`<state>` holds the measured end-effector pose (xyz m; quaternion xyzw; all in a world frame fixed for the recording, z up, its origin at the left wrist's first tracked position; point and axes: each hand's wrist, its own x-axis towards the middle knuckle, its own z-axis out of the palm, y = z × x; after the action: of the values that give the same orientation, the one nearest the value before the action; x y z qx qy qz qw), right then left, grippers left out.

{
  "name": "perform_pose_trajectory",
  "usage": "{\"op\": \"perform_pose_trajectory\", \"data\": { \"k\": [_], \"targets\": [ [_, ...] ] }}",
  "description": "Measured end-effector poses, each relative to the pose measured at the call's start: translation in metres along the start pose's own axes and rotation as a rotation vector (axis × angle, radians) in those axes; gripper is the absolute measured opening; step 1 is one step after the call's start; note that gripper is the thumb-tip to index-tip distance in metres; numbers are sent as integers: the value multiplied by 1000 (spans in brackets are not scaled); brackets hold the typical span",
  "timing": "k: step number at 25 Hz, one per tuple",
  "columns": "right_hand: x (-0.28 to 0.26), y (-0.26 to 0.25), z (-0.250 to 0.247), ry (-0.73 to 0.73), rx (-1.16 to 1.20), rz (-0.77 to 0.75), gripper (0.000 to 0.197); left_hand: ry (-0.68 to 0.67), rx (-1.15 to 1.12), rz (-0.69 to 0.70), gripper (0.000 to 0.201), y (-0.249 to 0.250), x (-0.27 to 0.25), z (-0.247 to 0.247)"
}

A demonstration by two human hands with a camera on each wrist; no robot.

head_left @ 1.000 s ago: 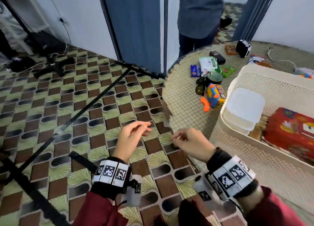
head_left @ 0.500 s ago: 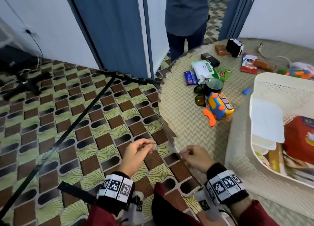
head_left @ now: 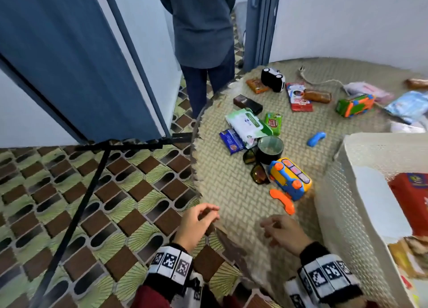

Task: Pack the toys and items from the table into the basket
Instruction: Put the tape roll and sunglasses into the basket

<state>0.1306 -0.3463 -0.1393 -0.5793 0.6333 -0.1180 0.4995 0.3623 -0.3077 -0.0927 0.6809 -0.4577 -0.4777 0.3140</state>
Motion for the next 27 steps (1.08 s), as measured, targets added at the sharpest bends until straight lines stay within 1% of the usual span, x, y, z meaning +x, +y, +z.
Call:
{"op": "perform_pose_trajectory", "data": {
  "k": [4, 6, 7, 8, 9, 10, 12, 14, 17, 19, 20, 24, 27],
  "targets": [
    [16, -4, -2, 75, 0, 8, 34, -93, 69, 38, 12, 3, 72, -1],
    [27, -8, -3, 138, 37, -4, 29, -149, 121, 68, 18, 10, 110, 0],
    [33, -12, -3, 200, 59, -1, 23, -182, 166, 87, 24, 14, 129, 1],
    [39, -16, -2, 260, 80, -2, 19, -210, 234, 120, 30, 18, 148, 1],
    [43, -22, -1, 295, 64, 13, 20, -222, 325, 162, 37, 19, 162, 1],
    [49, -29, 0, 320, 47, 42, 24, -242, 429, 215, 45, 21, 180, 0],
    [63, -45, 5, 342, 31, 113, 30, -314, 622, 274, 68, 21, 214, -4],
    [77, -59, 11, 373, 55, 142, 26, -407, 750, 267, 94, 20, 241, -8],
    [92, -74, 16, 455, 114, 188, 16, -554, 904, 240, 120, 13, 266, -12],
    [98, -78, 17, 507, 147, 214, 16, -644, 970, 229, 135, 7, 274, -14],
    [99, -78, 18, 529, 158, 226, 18, -665, 989, 244, 139, 4, 277, -15],
    [102, -73, 19, 600, 189, 276, 19, -702, 977, 286, 139, -2, 281, -15],
    [107, -76, 17, 645, 221, 236, 23, -682, 982, 320, 136, -5, 282, -15]
  ]
}}
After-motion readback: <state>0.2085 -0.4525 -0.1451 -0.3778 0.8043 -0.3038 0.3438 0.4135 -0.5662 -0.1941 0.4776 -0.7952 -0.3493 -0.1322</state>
